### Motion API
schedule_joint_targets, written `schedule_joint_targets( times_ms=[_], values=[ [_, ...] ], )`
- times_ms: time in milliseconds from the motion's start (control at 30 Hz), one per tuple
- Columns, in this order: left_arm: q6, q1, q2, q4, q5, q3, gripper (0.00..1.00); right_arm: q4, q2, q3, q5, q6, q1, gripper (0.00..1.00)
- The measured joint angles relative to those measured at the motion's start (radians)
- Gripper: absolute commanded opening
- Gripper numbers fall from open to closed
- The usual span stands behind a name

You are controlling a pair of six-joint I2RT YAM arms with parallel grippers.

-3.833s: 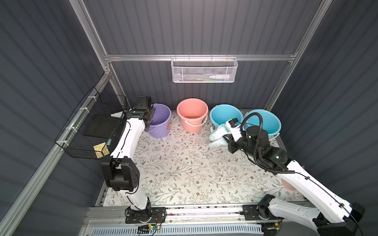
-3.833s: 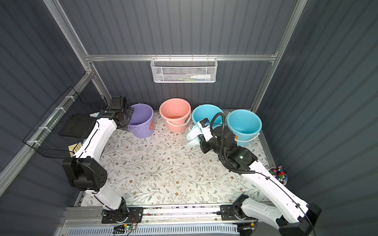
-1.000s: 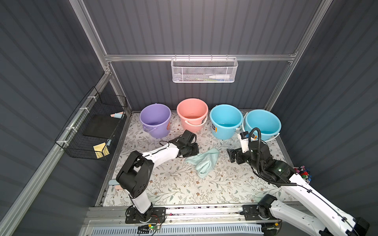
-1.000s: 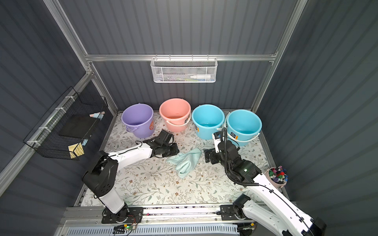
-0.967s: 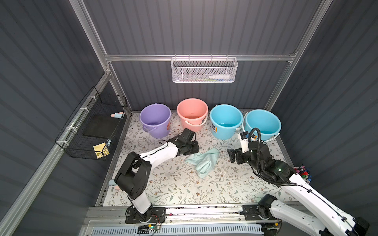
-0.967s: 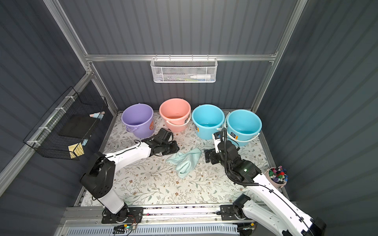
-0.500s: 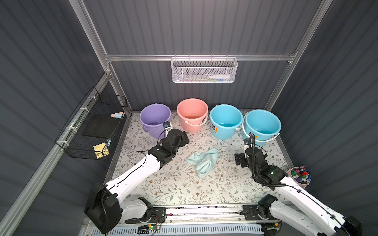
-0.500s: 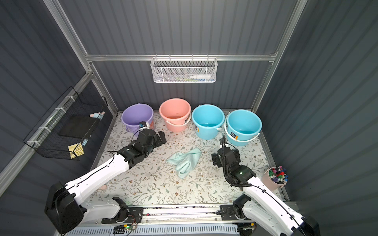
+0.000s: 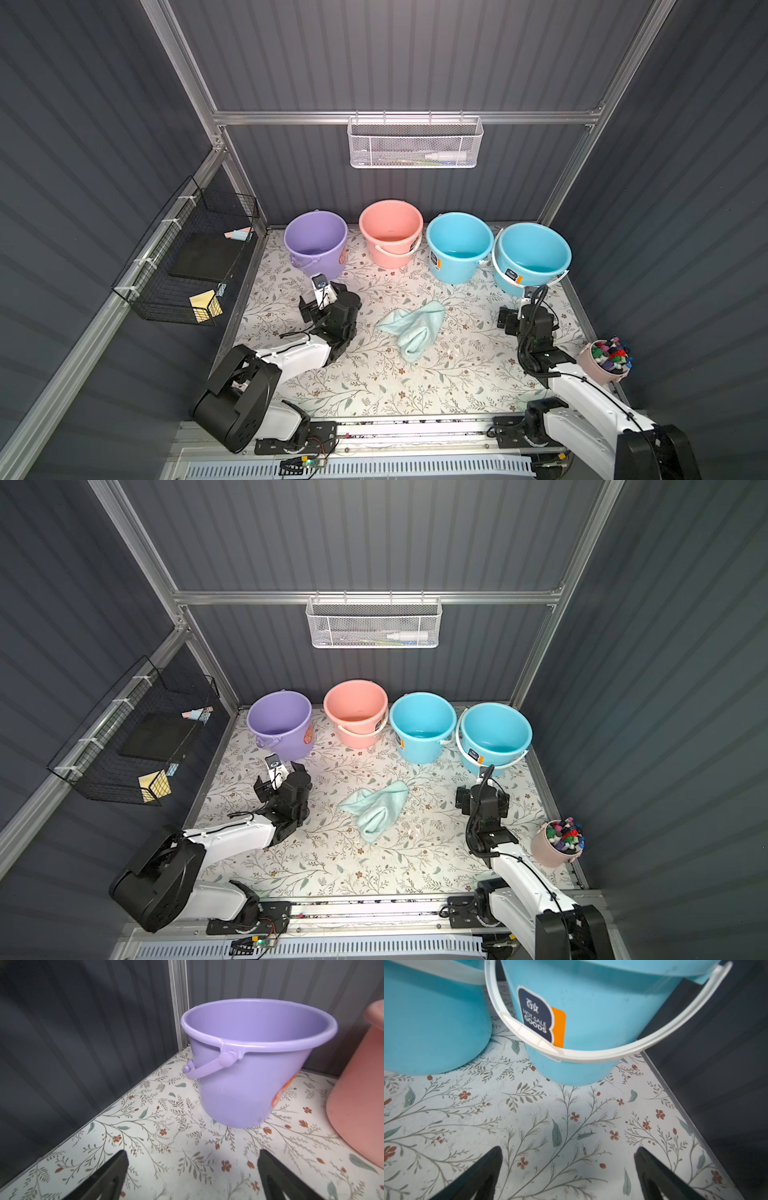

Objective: Wipe the inside of the bucket with a cloth
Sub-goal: Reset both arms

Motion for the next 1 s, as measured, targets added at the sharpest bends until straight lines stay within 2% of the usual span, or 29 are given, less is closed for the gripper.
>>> schedule_joint_targets(
  times_ms=[200, 467, 700, 833, 1000],
  values=[
    [0.143, 0.133, 0.071, 0.369, 0.136, -0.054, 0.99, 0.184, 0.087, -0.002, -0.155, 0.027, -0.137, 0.99],
    [0.292, 0.219, 0.241, 0.659, 0.371, -0.037, 1.00, 0.310, 0.289, 0.049, -0.319, 0.034, -0.175, 0.99],
    [0.291, 0.354, 0.256, 0.748, 0.600, -0.042, 1.00, 0.431, 0.447, 0.092, -0.428, 0.032, -0.185, 0.99],
    [0.291, 0.381, 0.285, 0.787, 0.696, -0.047, 0.99, 0.494, 0.515, 0.092, -0.461, 0.029, -0.185, 0.99],
    [0.264, 0.386, 0.290, 0.781, 0.710, -0.045, 1.00, 0.450, 0.537, 0.133, -0.488, 0.023, -0.185, 0.99]
  ],
)
